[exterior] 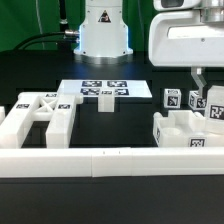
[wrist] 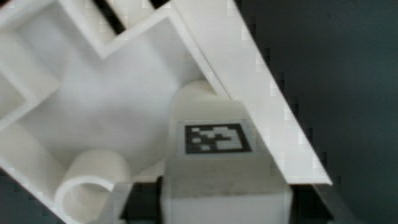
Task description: Assemble chair
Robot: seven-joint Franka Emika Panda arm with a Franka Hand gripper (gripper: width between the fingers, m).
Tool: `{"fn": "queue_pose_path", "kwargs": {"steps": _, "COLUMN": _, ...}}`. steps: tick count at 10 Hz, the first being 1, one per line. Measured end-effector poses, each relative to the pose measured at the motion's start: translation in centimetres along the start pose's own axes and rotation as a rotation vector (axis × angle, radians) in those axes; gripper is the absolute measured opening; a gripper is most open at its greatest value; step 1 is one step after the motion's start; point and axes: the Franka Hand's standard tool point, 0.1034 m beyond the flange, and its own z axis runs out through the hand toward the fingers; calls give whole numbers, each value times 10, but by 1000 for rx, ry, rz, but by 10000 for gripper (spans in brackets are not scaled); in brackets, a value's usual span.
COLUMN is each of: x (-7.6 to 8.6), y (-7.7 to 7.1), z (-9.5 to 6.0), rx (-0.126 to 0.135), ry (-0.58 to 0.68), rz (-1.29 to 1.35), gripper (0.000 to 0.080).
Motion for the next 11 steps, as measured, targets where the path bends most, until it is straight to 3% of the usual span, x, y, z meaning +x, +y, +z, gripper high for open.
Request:
{"fn": "queue_pose_path", "kwargs": {"steps": 4, "x": 1, "y": 1, "z": 0, "rx": 8, "ry": -7, "rz": 247, "gripper": 287}}
{"fn": "queue_pose_path", "kwargs": {"steps": 8, "x": -1, "y": 0, "z": 0, "rx": 25, "ry": -35, "rz": 769, "gripper": 287}}
{"fn": "queue_pose_path", "kwargs": {"steps": 10, "x": -1, "y": 0, "z": 0, "rx": 25, "ry": -37, "rz": 806, "gripper": 287}}
{"fn": "queue_pose_path", "kwargs": {"steps": 11, "x": -1, "y": 0, "z": 1, "rx": 25, "ry": -37, "rz": 764, "gripper": 401}}
